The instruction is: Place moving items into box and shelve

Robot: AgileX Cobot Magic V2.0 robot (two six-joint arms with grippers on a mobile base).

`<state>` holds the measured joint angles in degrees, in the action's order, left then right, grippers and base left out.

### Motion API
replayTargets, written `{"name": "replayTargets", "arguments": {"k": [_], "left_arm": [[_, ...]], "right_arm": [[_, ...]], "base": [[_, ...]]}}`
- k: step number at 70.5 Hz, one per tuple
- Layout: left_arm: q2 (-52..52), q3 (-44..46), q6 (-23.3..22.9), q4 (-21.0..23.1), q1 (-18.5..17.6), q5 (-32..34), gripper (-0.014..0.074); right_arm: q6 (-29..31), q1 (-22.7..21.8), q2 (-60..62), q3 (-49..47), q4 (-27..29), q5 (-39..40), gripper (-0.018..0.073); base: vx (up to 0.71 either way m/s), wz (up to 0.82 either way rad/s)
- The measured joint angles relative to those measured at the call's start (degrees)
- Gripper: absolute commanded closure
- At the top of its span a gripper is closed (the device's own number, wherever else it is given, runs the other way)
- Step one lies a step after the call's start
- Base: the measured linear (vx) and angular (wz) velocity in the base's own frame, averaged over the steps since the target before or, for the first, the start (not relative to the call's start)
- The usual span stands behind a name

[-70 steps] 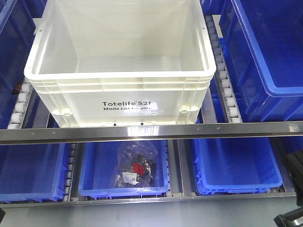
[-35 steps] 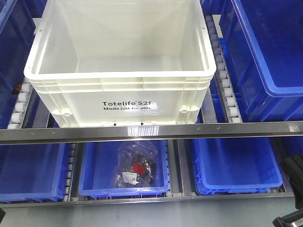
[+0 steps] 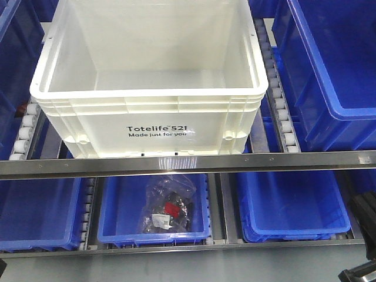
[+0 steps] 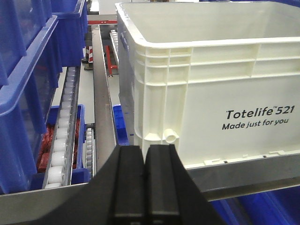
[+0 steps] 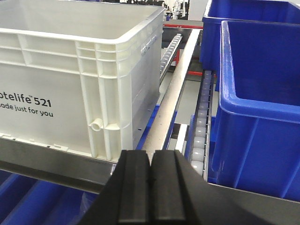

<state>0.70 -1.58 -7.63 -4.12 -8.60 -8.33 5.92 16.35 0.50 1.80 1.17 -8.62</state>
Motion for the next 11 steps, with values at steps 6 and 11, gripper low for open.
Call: {"name": "replayTargets", "arguments": {"k": [6, 11], "left_arm": [[0.00, 0.00, 0.00, 0.00, 0.00, 0.00, 0.0623], [0.00, 0.00, 0.00, 0.00, 0.00, 0.00, 0.0623]], "right_arm": [[0.00, 0.00, 0.00, 0.00, 0.00, -0.05, 0.0574], [0.00, 0.00, 0.00, 0.00, 0.00, -0.05, 0.0574]], "base": [[0.00, 0.00], [0.00, 0.00]]}}
